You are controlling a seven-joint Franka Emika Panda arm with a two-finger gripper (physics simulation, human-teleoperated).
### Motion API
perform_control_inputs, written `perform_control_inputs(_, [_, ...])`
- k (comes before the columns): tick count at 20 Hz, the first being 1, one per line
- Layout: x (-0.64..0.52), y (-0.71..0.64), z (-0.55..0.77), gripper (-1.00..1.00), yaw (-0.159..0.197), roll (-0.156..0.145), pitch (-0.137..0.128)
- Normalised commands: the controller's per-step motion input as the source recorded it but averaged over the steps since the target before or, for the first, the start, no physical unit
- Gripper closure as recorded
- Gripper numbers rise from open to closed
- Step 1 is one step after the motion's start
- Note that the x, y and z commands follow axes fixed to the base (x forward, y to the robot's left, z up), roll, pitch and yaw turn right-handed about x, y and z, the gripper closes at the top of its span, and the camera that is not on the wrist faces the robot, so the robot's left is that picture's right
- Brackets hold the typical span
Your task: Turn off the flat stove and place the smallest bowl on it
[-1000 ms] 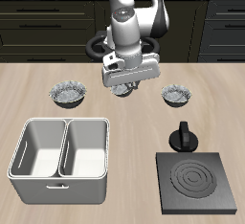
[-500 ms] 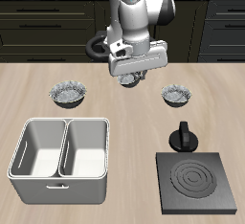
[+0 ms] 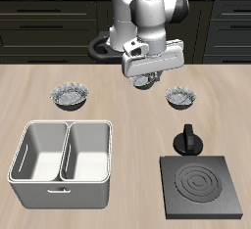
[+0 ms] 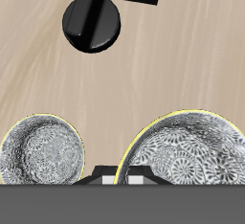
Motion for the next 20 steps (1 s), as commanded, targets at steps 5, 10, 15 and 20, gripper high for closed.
perform_control_inputs(5, [0.28, 0.41, 0.18, 1.00, 0.019, -0.001, -0.014])
perform_control_inputs(10, [0.27, 0.31, 0.18, 1.00, 0.002, -0.022, 0.000])
perform_control_inputs(15, [0.29, 0.19, 0.24, 1.00, -0.020, -0.046, -0.012])
perform_control_inputs(20, [0.25, 0.10, 0.29, 1.00, -0.030, -0.039, -0.041])
